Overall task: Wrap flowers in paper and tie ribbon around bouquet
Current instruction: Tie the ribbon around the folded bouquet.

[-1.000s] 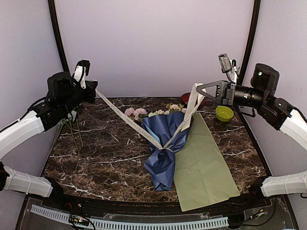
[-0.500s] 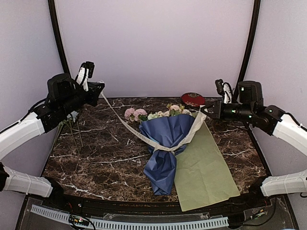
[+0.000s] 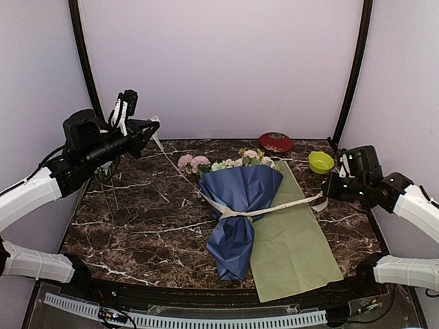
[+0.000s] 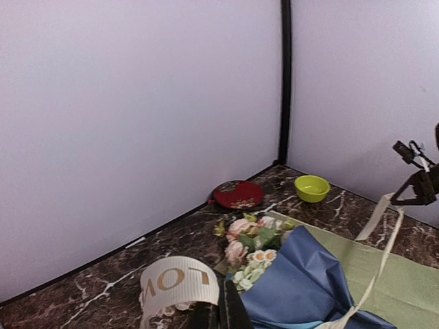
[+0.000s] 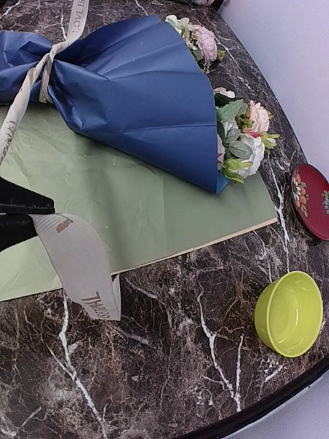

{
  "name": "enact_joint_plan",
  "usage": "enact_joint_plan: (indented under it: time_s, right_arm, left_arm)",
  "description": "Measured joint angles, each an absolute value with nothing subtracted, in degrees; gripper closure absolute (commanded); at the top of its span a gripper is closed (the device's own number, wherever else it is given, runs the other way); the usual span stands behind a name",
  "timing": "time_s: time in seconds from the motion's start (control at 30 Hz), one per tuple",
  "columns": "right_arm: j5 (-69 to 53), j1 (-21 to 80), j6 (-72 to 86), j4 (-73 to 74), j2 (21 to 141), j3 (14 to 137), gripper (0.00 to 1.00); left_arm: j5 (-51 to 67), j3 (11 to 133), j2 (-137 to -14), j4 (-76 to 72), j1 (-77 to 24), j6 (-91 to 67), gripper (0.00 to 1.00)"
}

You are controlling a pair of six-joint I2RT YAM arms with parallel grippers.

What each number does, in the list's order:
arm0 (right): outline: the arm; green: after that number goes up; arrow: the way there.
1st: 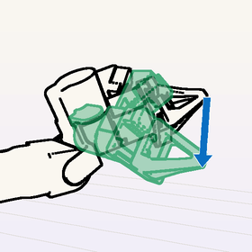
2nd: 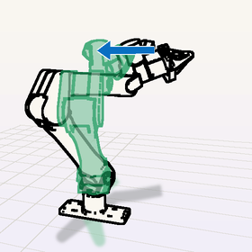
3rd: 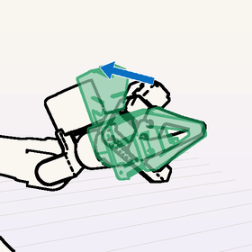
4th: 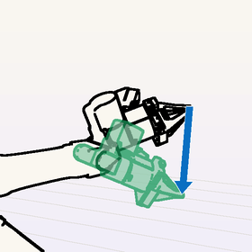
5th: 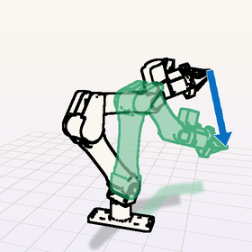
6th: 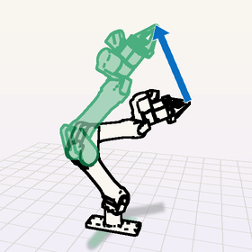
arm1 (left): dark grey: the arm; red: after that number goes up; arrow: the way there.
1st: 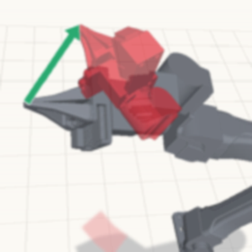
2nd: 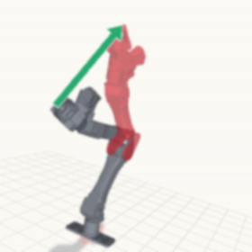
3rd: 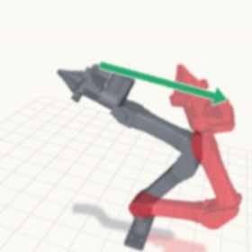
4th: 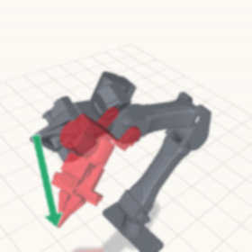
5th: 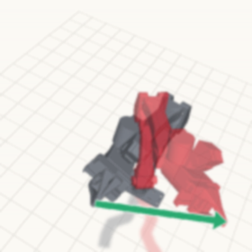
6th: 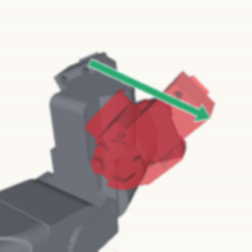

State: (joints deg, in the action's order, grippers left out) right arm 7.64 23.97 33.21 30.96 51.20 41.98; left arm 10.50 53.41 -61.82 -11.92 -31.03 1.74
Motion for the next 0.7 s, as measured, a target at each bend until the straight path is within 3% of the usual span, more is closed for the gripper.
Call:
enact_joint_plan:
  time_s: [0.27,0.47,0.63,0.7]
  right_arm:
    - [2.09,22.48,32.16,26.68,52.36,39.29,1.0]
    - [-5.56,23.05,29.23,22.28,60.66,43.16,1.0]
    - [-6.72,22.44,28.34,19.92,61.25,46.0,1.0]
    - [-7.29,17.65,28.36,17.34,59.05,43.07,1.0]
  left_arm:
    - [-10.04,53.15,-63.75,-3.49,-29.78,-2.13,1.0]
    - [-12.97,50.63,-63.55,-1.13,-29.78,-4.45,1.0]
    - [-15.03,50.61,-63.29,0.36,-28.71,-6.96,1.0]
    - [-13.69,49.23,-63.0,2.17,-23.7,-11.44,1.0]
